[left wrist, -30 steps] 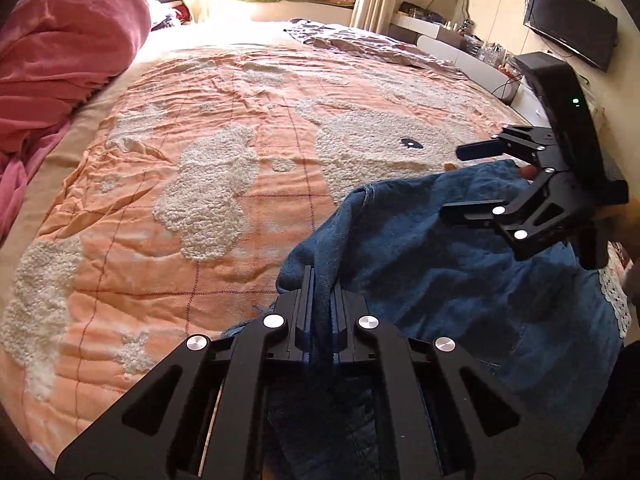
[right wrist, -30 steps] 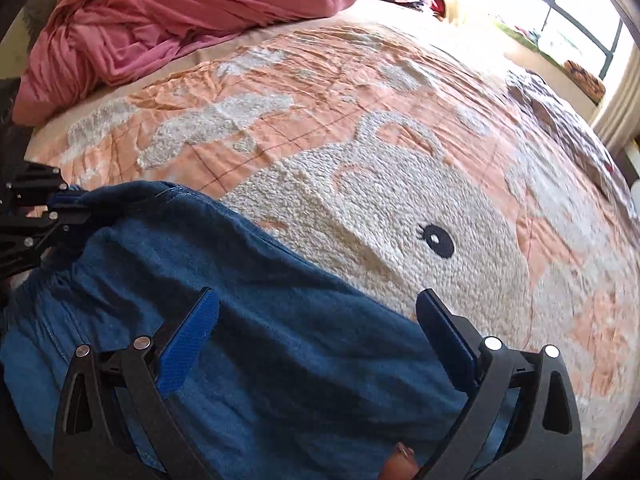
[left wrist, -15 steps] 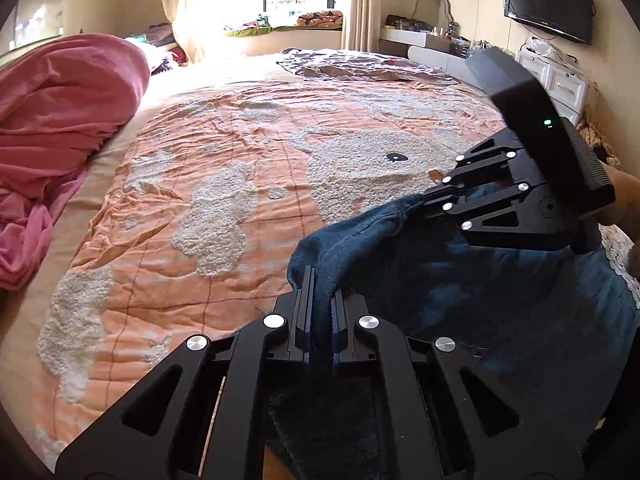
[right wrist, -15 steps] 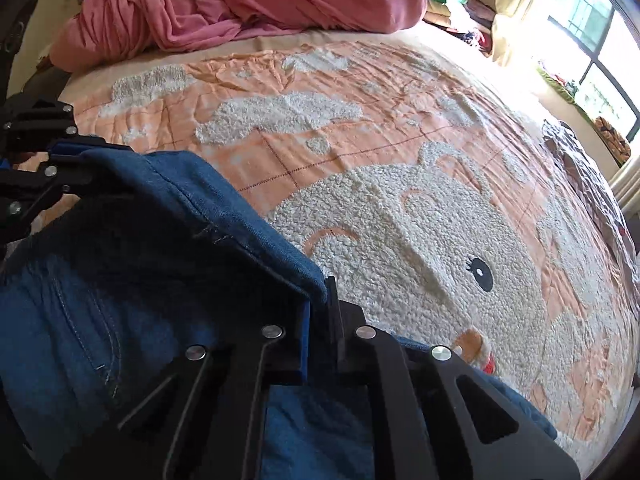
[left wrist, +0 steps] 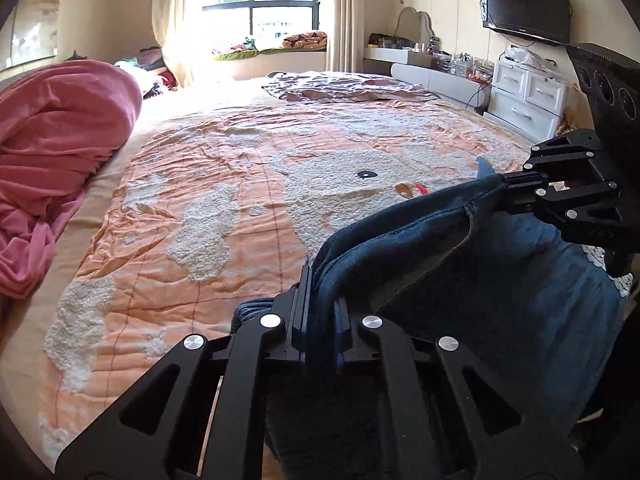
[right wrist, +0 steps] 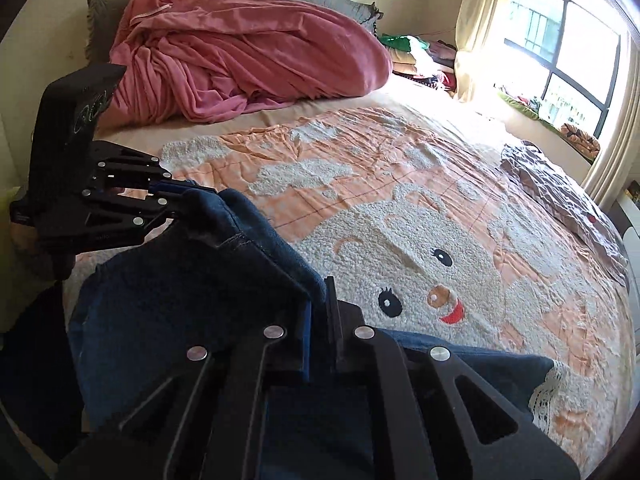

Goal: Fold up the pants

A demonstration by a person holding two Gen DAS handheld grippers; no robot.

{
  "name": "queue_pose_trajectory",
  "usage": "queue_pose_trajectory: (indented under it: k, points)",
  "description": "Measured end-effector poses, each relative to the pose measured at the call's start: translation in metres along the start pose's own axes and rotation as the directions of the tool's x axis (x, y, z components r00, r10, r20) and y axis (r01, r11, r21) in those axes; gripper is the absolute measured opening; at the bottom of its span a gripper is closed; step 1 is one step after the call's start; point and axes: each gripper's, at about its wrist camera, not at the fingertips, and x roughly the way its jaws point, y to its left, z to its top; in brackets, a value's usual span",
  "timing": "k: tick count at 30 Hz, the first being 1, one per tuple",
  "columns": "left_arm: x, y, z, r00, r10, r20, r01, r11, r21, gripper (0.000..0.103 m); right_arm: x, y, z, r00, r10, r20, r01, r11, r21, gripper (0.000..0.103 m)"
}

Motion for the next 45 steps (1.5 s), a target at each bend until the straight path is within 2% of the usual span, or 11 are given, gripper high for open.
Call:
queue_pose_trajectory:
  k: [4, 9, 17, 26, 33, 34, 35, 36, 40, 44, 45]
  points:
    - [-0.033, -0.019, -0.017, 0.999, -0.024, 0.029, 0.024, 1.000, 0.002, 0.003, -0.028, 0.024, -0.021, 1.000, -0.018, 0.006, 0.018, 1.000, -0.003, 0.004]
    - [-0.071, -0.039, -0.041, 0.998, -0.021, 0.061, 0.021, 1.000, 0.012, 0.003, -0.055, 0.059, -0.051, 1.000, 0.014, 0.016, -0.014, 1.000, 0.028, 0.004]
    - [-0.089, -0.050, -0.079, 1.000, 0.012, -0.014, -0.011, 0.999, 0.034, 0.003, -0.056, 0.113, -0.090, 0.996, 0.083, -0.029, -0.081, 0.995, 0.056, 0.005]
    - [-0.079, -0.054, -0.099, 0.995, -0.016, -0.099, 0.017, 1.000, 0.005, 0.005, -0.036, 0.129, -0.112, 0.987, 0.098, -0.124, -0.088, 0.993, 0.082, 0.006]
    - [-0.097, -0.060, -0.099, 0.994, -0.027, -0.101, 0.026, 1.000, -0.014, 0.011, -0.032, 0.122, -0.119, 0.982, 0.144, -0.119, -0.125, 0.980, 0.154, 0.010]
    - [-0.103, -0.061, -0.099, 0.995, -0.026, -0.101, 0.025, 1.000, -0.009, 0.020, -0.032, 0.122, -0.120, 0.981, 0.152, -0.118, -0.133, 0.978, 0.159, 0.010]
    - [-0.108, -0.062, -0.098, 0.995, -0.015, -0.096, 0.014, 1.000, -0.006, 0.046, -0.032, 0.122, -0.121, 0.981, 0.151, -0.119, -0.132, 0.979, 0.156, 0.010]
    - [-0.116, -0.062, -0.097, 0.996, 0.001, -0.084, -0.001, 1.000, -0.007, 0.057, -0.032, 0.122, -0.121, 0.981, 0.151, -0.120, -0.132, 0.979, 0.153, 0.010]
    - [-0.133, -0.060, -0.085, 0.999, 0.003, -0.037, -0.005, 0.999, -0.036, 0.060, -0.033, 0.121, -0.122, 0.980, 0.159, -0.117, -0.138, 0.977, 0.164, 0.011]
    - [-0.115, -0.068, -0.063, 0.999, -0.042, -0.029, 0.040, 0.998, -0.057, 0.055, -0.034, 0.120, -0.121, 0.975, 0.191, -0.115, -0.168, 0.969, 0.181, 0.021]
    - [-0.106, -0.069, -0.058, 0.996, -0.078, -0.032, 0.076, 0.994, -0.075, 0.054, -0.036, 0.121, -0.120, 0.973, 0.202, -0.115, -0.179, 0.967, 0.184, 0.024]
